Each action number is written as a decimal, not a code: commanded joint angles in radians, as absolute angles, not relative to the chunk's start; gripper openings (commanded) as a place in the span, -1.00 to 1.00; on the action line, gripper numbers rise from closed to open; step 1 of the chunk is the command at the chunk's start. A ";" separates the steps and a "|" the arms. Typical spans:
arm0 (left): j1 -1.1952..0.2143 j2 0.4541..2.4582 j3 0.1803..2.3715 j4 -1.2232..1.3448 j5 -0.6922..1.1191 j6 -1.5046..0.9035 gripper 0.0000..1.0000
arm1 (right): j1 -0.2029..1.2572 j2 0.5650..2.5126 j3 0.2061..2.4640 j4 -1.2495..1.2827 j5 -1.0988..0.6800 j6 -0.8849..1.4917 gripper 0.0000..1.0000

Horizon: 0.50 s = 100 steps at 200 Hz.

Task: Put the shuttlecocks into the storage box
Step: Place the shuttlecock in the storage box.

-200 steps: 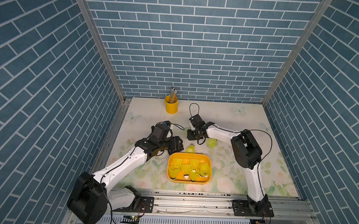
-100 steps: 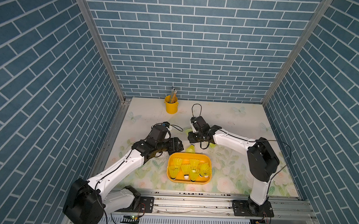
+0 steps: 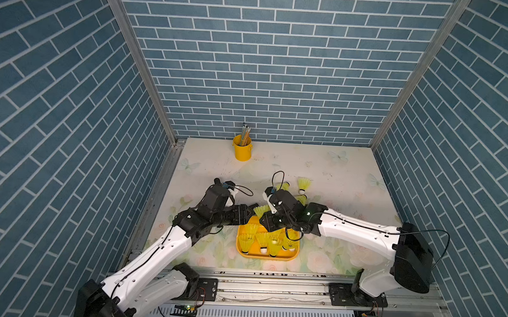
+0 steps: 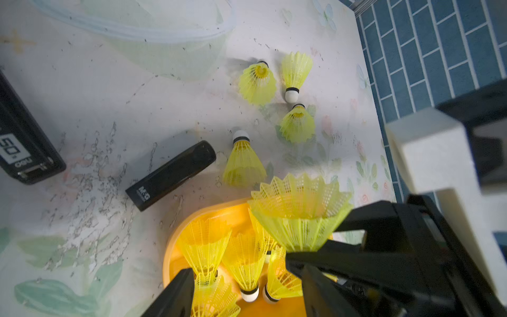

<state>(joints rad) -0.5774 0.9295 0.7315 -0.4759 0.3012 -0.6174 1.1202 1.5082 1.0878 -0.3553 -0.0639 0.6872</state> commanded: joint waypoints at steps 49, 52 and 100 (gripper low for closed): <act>-0.630 0.822 0.683 -0.583 0.315 -0.652 0.35 | 1.275 1.431 0.963 -0.297 -0.034 0.983 -0.55; -0.632 0.819 0.683 -0.583 0.315 -0.652 0.35 | 1.278 1.430 0.959 -0.294 -0.026 0.991 -0.56; -0.657 0.798 0.668 -0.604 0.319 -0.644 0.33 | 1.294 1.432 0.901 -0.228 0.000 1.084 -0.54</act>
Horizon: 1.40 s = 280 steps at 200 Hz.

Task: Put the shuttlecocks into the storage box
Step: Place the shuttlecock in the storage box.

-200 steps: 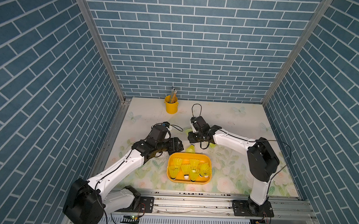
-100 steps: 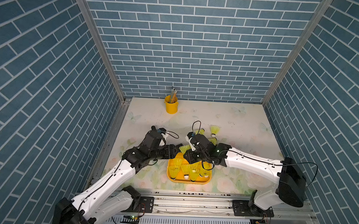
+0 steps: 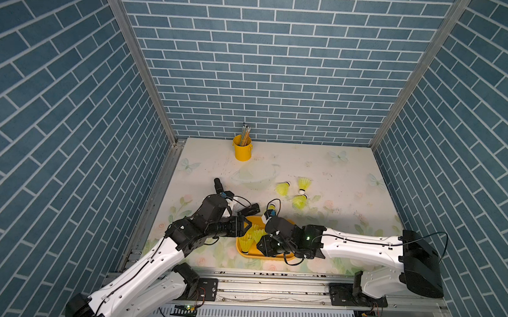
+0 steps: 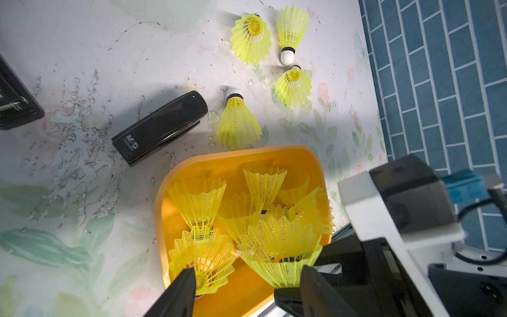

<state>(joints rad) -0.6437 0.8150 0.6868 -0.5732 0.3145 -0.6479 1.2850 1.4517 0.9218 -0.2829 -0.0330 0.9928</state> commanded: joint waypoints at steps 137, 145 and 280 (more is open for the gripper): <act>-0.666 0.760 0.642 -0.584 0.332 -0.657 0.32 | 1.318 1.482 0.913 -0.253 0.008 1.132 -0.50; -0.668 0.762 0.641 -0.593 0.336 -0.654 0.32 | 1.319 1.486 0.912 -0.252 0.006 1.132 -0.50; -0.683 0.700 0.600 -0.716 0.420 -0.620 0.30 | 1.319 1.528 0.928 -0.262 0.001 1.131 -0.45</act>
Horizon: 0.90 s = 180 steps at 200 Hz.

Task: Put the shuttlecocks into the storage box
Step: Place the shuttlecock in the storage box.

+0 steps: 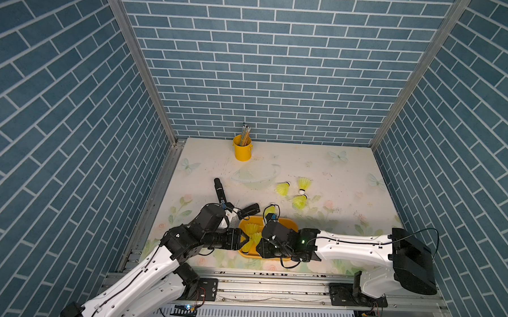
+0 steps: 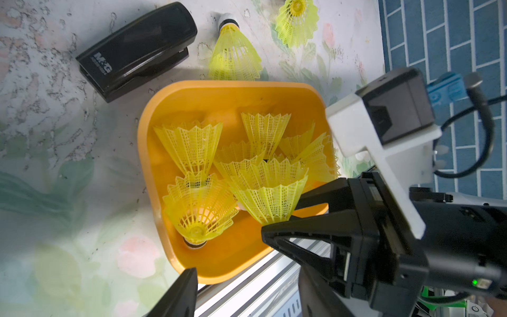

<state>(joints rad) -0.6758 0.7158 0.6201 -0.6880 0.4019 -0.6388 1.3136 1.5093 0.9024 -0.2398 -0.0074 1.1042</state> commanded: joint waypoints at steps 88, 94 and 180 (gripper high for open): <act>-0.683 0.707 0.605 -0.690 0.413 -0.624 0.30 | 1.319 1.535 0.937 -0.271 0.001 1.126 -0.17; -0.683 0.707 0.605 -0.689 0.413 -0.624 0.30 | 1.319 1.534 0.936 -0.272 0.000 1.124 -0.14; -0.683 0.715 0.614 -0.680 0.408 -0.627 0.30 | 1.320 1.490 0.968 -0.336 0.032 1.104 -0.09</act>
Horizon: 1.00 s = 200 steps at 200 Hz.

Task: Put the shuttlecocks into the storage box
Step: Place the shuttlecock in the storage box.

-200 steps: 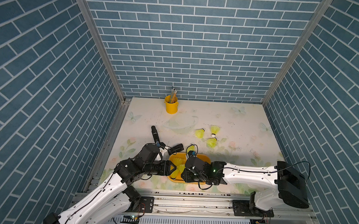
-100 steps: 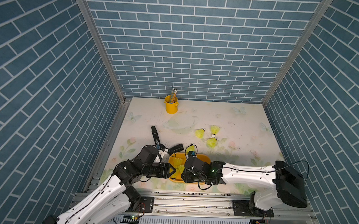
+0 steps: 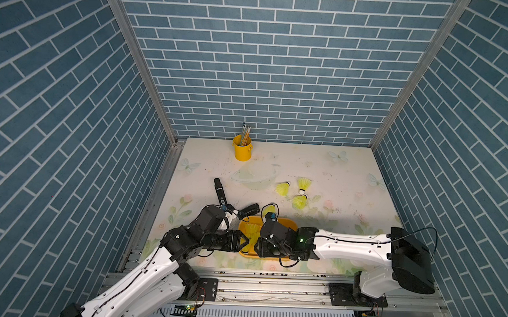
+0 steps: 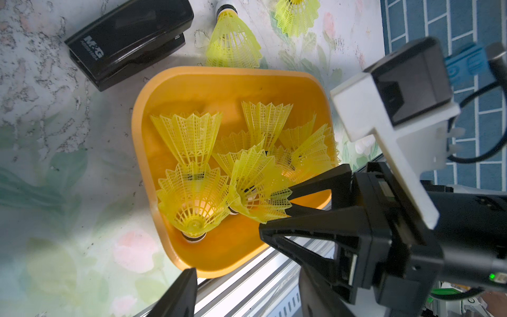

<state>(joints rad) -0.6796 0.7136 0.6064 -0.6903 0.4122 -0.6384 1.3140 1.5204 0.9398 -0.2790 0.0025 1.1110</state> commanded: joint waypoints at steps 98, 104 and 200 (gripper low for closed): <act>-0.684 0.741 0.613 -0.646 0.411 -0.629 0.30 | 1.320 1.457 0.994 -0.400 0.043 1.090 -0.08; -0.684 0.743 0.613 -0.646 0.411 -0.629 0.30 | 1.319 1.456 0.999 -0.407 0.048 1.086 -0.08; -0.684 0.785 0.658 -0.595 0.397 -0.638 0.30 | 1.279 1.437 1.114 -0.530 0.137 0.980 -0.04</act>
<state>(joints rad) -0.6796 0.7692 0.6159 -0.6281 0.4103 -0.6395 1.3037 1.4624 1.0573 -0.4587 0.0769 1.0630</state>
